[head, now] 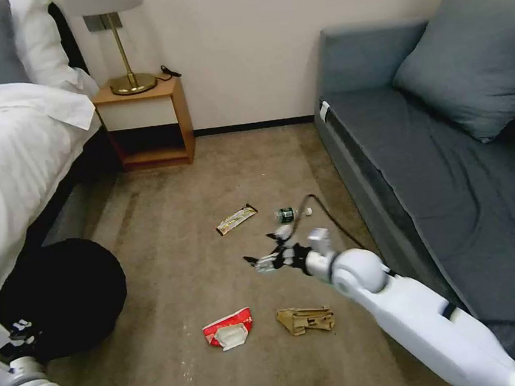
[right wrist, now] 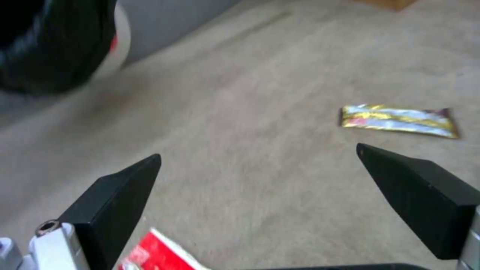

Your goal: Pick up the trash bin, then pick up the garbage on the floor and place it into the trash bin.

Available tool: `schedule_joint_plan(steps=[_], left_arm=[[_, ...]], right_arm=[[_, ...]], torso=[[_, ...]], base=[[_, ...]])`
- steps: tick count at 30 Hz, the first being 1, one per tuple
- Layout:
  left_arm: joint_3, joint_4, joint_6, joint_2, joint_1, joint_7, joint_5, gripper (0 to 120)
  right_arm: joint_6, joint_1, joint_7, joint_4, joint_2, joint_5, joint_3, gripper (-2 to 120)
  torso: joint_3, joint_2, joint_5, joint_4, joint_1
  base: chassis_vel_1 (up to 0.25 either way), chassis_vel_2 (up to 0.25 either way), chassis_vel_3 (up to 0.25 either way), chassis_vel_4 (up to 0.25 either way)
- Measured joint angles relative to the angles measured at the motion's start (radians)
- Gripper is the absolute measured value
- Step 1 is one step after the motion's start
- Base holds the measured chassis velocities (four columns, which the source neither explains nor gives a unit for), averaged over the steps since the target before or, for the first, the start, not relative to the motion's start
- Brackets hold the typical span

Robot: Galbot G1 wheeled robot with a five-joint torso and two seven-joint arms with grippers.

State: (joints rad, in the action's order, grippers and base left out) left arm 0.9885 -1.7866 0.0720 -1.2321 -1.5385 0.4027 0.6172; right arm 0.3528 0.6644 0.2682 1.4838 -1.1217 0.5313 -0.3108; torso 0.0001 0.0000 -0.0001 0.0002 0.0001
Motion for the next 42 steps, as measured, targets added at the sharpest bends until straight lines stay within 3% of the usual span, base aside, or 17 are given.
schedule_joint_plan(steps=[3,12,20,24,35,42], left_arm=[[0.010,-0.004,-0.005,0.000,-0.011,-0.006,-0.003,3],[0.015,-0.005,-0.018,-0.011,-0.028,-0.014,-0.014,3],[0.007,-0.010,-0.037,-0.018,-0.036,-0.024,-0.022,3],[0.005,-0.015,-0.037,-0.023,-0.045,-0.025,-0.024,3],[0.005,-0.017,-0.041,-0.027,-0.056,-0.025,-0.025,3],[-0.004,-0.012,-0.041,-0.026,-0.052,-0.025,-0.024,3]], right_arm=[[-0.004,-0.055,0.029,-0.115,-0.049,-0.052,-0.103,100],[-0.027,-0.026,0.069,-0.242,-0.139,-0.209,-0.219,100],[-0.059,0.026,0.077,-0.316,-0.226,-0.279,-0.222,100],[-0.104,0.038,0.077,-0.430,-0.305,-0.340,-0.199,100],[-0.187,0.029,0.087,-0.594,-0.371,-0.452,-0.154,100],[-0.217,0.033,0.116,-0.637,-0.374,-0.479,-0.126,79]], torso=[[0.000,0.000,0.0000,0.0000,0.000],[0.000,0.000,-0.0001,-0.0002,0.000],[0.000,0.000,-0.0001,-0.0003,0.000],[0.000,0.000,-0.0001,-0.0001,0.000],[0.000,0.000,-0.0001,-0.0002,0.000],[0.000,0.000,0.0001,-0.0002,0.000]], base=[[0.000,0.000,0.000,0.000],[0.000,0.000,0.000,0.000],[0.000,0.000,0.000,0.000],[0.000,0.000,0.000,0.000],[0.000,0.000,0.000,0.000],[0.000,0.000,0.000,0.000]])
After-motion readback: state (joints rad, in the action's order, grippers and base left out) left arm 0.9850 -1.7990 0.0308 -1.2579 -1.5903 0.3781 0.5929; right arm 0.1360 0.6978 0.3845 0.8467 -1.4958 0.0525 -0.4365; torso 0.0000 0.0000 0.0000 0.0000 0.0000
